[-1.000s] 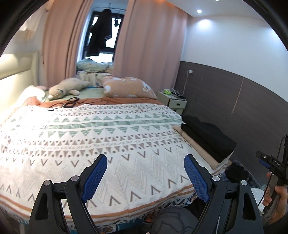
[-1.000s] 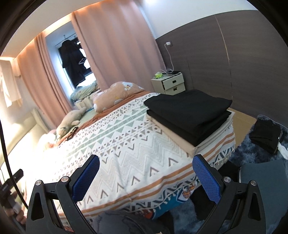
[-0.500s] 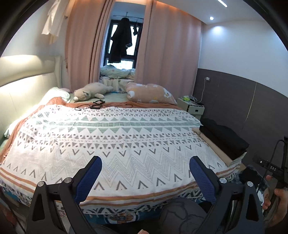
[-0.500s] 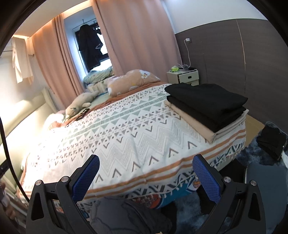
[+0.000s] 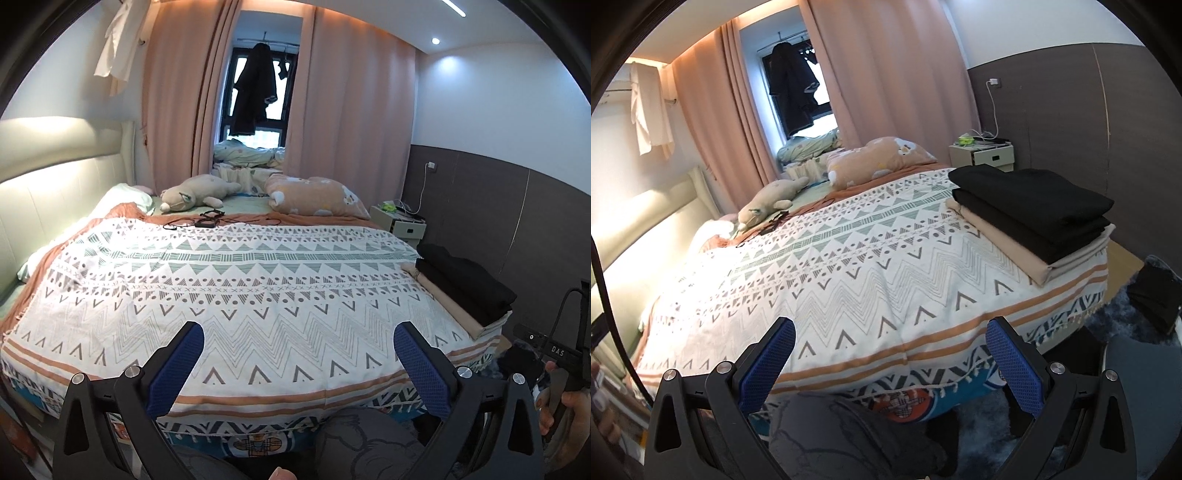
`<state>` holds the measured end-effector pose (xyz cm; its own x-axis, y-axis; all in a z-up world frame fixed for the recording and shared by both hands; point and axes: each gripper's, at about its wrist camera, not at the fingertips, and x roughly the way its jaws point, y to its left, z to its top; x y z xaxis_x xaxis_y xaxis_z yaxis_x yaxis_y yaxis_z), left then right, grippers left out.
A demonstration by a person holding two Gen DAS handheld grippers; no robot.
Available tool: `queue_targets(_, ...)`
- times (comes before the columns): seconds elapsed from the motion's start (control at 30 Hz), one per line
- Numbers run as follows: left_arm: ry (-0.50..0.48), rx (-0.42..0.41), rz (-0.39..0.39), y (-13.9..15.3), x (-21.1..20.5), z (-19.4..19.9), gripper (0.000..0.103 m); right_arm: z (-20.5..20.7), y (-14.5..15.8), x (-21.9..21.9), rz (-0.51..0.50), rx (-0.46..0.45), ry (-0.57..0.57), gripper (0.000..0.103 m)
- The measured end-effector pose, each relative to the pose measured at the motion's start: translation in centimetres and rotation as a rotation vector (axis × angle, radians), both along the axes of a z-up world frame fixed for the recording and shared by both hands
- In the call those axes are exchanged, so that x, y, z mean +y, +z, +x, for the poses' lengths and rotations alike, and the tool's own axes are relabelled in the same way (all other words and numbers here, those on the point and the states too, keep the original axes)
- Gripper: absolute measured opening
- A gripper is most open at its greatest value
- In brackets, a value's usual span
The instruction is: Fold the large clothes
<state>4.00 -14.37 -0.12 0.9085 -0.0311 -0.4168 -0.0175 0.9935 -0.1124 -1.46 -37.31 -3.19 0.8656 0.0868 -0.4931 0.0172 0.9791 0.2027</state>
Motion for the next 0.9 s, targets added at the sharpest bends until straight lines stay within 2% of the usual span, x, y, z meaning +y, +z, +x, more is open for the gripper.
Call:
queue_targets(0.3, -0.005, 0.002, 0.001, 0.0, -0.2, -0.2, 0.103, 0.6, -0.5, 0.9, 0.01, 0.012, 0.034, 0.103)
queue_targets(0.9, 0.016, 0.005, -0.009, -0.3, 0.1, -0.8, 0.103, 0.4, -1.1, 0.9, 0.003, 0.021, 0.023, 0.103)
